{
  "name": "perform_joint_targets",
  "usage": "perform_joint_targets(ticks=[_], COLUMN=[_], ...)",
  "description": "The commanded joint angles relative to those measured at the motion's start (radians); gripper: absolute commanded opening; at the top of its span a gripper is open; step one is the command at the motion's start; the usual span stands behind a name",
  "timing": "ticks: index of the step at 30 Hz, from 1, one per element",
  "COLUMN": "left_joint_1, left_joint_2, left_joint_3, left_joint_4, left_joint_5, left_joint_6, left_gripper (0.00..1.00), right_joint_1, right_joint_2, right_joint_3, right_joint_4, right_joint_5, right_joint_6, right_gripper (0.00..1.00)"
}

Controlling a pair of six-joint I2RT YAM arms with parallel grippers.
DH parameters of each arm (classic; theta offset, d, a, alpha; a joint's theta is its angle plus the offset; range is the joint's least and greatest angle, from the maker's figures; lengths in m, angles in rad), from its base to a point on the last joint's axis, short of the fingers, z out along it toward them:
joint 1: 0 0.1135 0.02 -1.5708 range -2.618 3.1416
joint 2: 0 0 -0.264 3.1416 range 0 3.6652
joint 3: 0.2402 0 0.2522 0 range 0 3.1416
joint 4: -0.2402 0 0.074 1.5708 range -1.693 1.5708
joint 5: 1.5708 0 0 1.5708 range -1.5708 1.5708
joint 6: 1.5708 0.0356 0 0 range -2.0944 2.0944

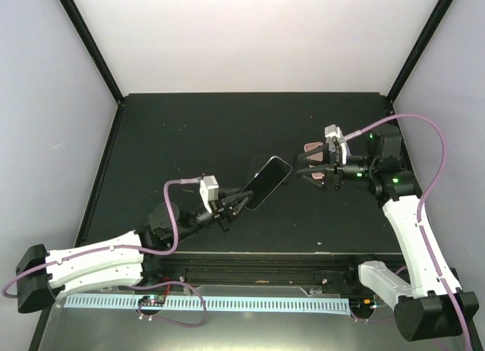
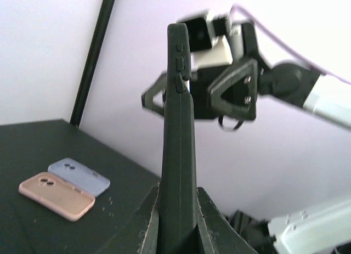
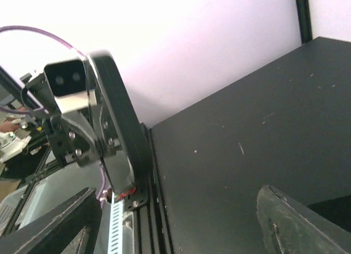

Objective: Take the phone out of the phone case

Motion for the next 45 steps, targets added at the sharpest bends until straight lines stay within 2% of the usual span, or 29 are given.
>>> perform_joint_targets(ticks=[1, 4, 11, 18, 24, 27, 29, 32, 35, 38, 41, 45], left_joint_1=[0.003, 0.002, 0.001, -0.001, 0.000, 0.000, 0.001, 0.003, 0.007, 0.013, 0.026, 0.033], left_joint_2=[0.035, 0.088, 0.210, 0.224, 0.216, 0.217, 0.211, 0.173, 0.095, -0.024, -0.122, -0.167], left_joint_3=[0.020, 0.033, 0.056, 0.053, 0.053, 0.049, 0.048, 0.048, 0.046, 0.060, 0.094, 0.182], left_joint_4=[0.289, 0.342, 0.479, 0.503, 0.474, 0.461, 0.430, 0.324, 0.150, -0.119, -0.386, -0.683], left_joint_5=[-0.042, -0.042, 0.015, 0.002, 0.019, 0.023, 0.023, -0.006, -0.046, -0.096, -0.101, -0.082], left_joint_6=[-0.050, -0.094, -0.154, -0.176, -0.194, -0.204, -0.202, -0.181, -0.129, -0.036, 0.045, 0.145], left_gripper=[0.04, 0.04, 0.04, 0.04, 0.07, 0.14, 0.28, 0.49, 0.59, 0.73, 0.79, 0.81], right_joint_1=[-0.003, 0.017, 0.070, 0.074, 0.074, 0.074, 0.074, 0.074, 0.073, 0.074, 0.075, 0.097], right_joint_2=[-0.044, -0.044, -0.056, -0.046, -0.058, -0.066, -0.070, -0.081, -0.085, -0.090, -0.083, -0.066], right_joint_3=[-0.096, -0.141, -0.127, -0.096, -0.115, -0.119, -0.119, -0.114, -0.085, -0.079, -0.083, -0.106], right_joint_4=[0.292, 0.388, 0.384, 0.395, 0.482, 0.496, 0.493, 0.441, 0.280, 0.154, 0.020, -0.099], right_joint_5=[-0.107, -0.125, -0.171, -0.160, -0.149, -0.143, -0.141, -0.125, -0.067, 0.001, 0.040, 0.081], right_joint_6=[0.239, 0.324, 0.302, 0.356, 0.443, 0.451, 0.444, 0.390, 0.225, 0.082, -0.064, -0.247], right_gripper=[0.78, 0.76, 0.59, 0.33, 0.15, 0.06, 0.01, 0.01, 0.01, 0.01, 0.01, 0.01])
